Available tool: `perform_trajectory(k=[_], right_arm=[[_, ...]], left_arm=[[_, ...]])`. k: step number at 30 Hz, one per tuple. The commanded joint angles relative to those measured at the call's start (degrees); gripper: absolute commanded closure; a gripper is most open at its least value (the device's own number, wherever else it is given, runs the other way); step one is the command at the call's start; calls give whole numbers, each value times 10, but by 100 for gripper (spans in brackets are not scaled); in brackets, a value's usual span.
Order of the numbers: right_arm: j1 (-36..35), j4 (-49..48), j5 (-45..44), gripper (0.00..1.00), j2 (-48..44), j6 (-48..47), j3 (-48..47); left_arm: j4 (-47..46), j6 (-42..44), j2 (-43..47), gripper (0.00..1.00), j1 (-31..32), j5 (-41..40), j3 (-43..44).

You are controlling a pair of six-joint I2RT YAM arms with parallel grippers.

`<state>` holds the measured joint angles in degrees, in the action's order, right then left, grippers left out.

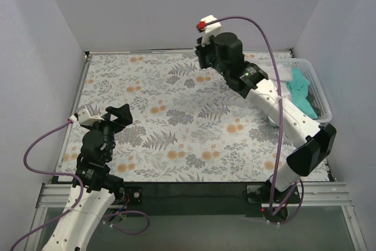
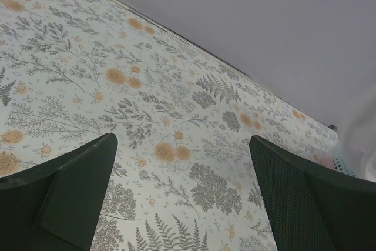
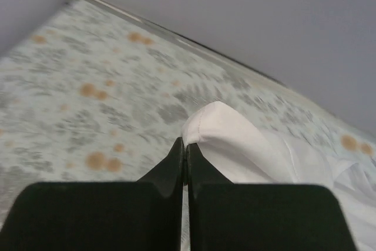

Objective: Fold and stack the t-shirts
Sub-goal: Grab the tshirt from the pile, then move the tshirt to the center of the board

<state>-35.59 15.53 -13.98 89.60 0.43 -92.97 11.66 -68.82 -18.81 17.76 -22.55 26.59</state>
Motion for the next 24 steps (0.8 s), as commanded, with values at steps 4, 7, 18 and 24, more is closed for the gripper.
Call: perform_trajectory(k=[4, 7, 18, 24], right_arm=[[-152, -89, 135, 99, 64, -63, -183], [-153, -129, 135, 99, 65, -61, -173], [-96, -150, -59, 99, -20, -35, 62], [44, -104, -88, 95, -87, 90, 254]], left_arm=[[0, 9, -8, 12, 2, 2, -6], [0, 9, -10, 12, 1, 4, -4], [3, 11, -31, 12, 2, 20, -1], [-5, 19, -62, 12, 2, 66, 0]])
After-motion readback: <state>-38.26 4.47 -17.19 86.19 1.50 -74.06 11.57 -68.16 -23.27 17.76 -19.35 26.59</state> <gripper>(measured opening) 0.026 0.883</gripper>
